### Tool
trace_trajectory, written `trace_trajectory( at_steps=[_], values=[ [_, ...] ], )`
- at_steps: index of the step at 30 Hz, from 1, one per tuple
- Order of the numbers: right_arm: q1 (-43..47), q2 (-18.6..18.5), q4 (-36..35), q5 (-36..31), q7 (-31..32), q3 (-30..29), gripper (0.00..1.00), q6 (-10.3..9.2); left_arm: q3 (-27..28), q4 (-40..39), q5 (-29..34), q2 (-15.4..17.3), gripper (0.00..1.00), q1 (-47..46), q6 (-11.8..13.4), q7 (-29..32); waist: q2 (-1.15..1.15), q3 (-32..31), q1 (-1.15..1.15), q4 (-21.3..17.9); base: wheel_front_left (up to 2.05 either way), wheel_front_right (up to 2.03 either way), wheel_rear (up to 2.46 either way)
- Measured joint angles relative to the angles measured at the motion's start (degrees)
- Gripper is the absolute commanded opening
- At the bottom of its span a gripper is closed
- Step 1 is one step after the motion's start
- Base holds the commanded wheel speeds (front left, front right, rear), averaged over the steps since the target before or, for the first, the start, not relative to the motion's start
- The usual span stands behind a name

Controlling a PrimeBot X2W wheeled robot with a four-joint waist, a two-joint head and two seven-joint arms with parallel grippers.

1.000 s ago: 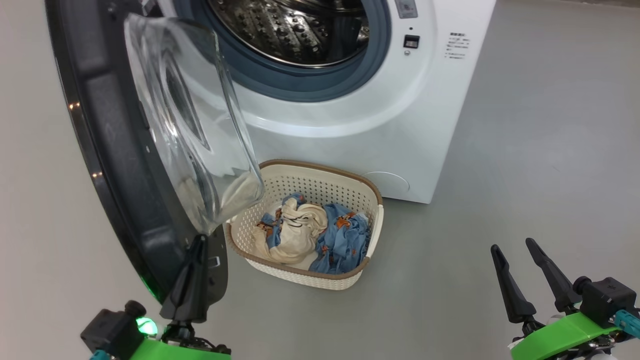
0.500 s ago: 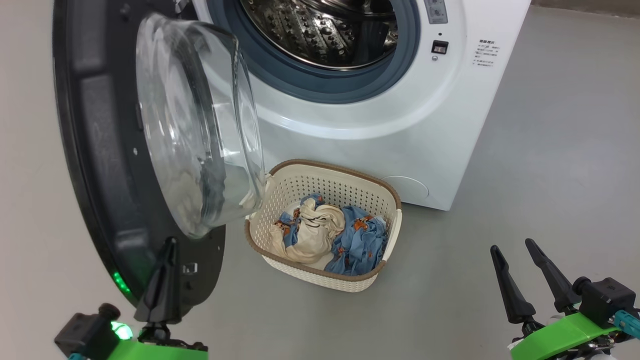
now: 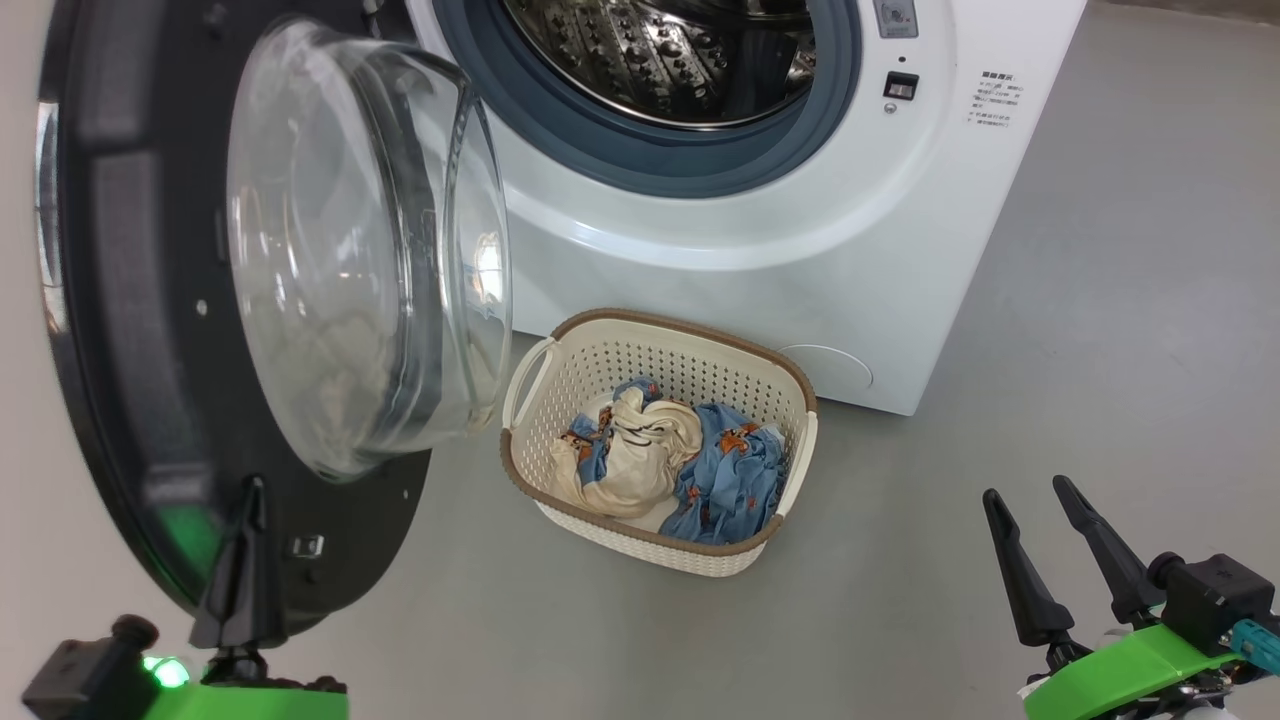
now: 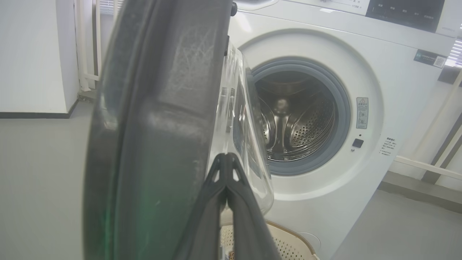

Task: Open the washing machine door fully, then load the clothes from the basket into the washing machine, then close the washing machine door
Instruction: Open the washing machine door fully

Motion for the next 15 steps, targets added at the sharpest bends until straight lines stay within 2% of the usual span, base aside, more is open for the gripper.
trace_trajectory(
  at_steps=[15],
  values=[
    [0.0, -1.5, -0.2, 0.0, 0.0, 0.1, 1.00, 0.00, 5.8, 2.6, 0.7, 3.1, 0.00, -1.4, -0.2, 0.0, 0.00, 1.7, 0.00, 0.7, 0.00, 0.00, 0.00]
  ],
)
